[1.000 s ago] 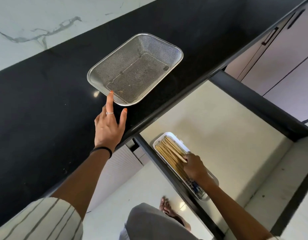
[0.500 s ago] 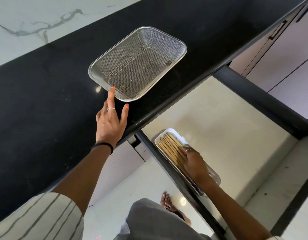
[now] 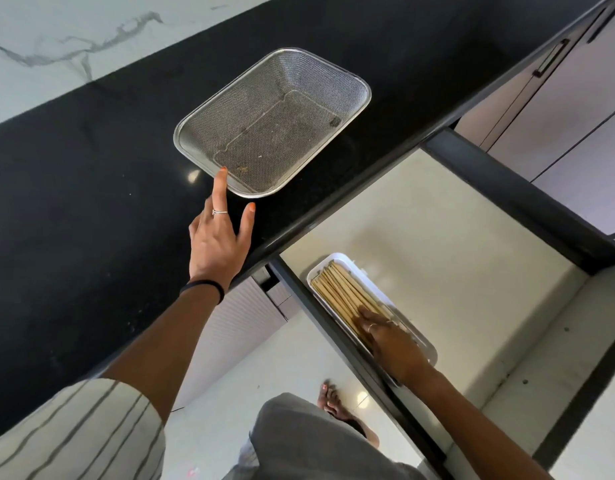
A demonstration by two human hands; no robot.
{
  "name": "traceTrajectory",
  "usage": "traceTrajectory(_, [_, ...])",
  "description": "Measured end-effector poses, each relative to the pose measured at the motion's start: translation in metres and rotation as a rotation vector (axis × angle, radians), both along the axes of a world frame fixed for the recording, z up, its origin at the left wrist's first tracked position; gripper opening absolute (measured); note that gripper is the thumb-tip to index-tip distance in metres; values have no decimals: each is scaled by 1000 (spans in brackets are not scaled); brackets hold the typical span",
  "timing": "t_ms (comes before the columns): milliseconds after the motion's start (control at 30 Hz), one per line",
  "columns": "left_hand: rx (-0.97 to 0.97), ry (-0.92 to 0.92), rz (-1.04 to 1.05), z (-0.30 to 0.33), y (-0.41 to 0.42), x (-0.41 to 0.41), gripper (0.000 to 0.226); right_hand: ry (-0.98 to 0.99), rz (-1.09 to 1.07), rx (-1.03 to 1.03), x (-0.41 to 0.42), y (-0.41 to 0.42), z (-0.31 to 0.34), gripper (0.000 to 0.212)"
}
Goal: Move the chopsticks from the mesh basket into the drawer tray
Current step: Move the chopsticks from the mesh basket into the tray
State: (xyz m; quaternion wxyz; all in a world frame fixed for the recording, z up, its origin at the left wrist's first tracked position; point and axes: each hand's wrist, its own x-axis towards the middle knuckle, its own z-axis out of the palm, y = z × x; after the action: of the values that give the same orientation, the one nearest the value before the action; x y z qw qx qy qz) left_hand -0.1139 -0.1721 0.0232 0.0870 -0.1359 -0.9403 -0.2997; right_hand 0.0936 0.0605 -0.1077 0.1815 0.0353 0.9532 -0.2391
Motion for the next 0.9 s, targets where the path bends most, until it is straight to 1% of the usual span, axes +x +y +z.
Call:
traceTrajectory(100, [0, -3, 1, -1, 0, 0, 65, -15, 61, -18, 4, 7, 3, 54])
traceTrajectory(233, [2, -3, 4, -2, 0, 0, 65, 2, 196, 10, 5, 13, 7, 61])
traceTrajectory(367, [-2, 0, 8, -3, -1, 0, 66, 26, 256, -43, 0, 18, 11, 64])
traceTrajectory(467, [1, -2, 8, -3, 0, 0, 66, 63, 346, 101, 0, 15, 9, 58])
traceTrajectory(500, [2, 0, 8, -3, 0, 0, 66, 56, 358, 157, 1, 13, 7, 59])
traceTrajectory(600, [-2, 3, 10, -3, 0, 0, 66, 32, 327, 227, -1, 8, 3, 67])
traceTrajectory(667, [2, 5, 10, -3, 0, 0, 66, 28, 307, 225, -5, 6, 4, 67])
traceTrajectory(800, [-1, 10, 7, -3, 0, -1, 66, -6, 183, 119, -12, 2, 7, 64])
traceTrajectory(900, [-3, 12, 4, -3, 0, 0, 66, 4, 124, 91, -12, 1, 5, 63])
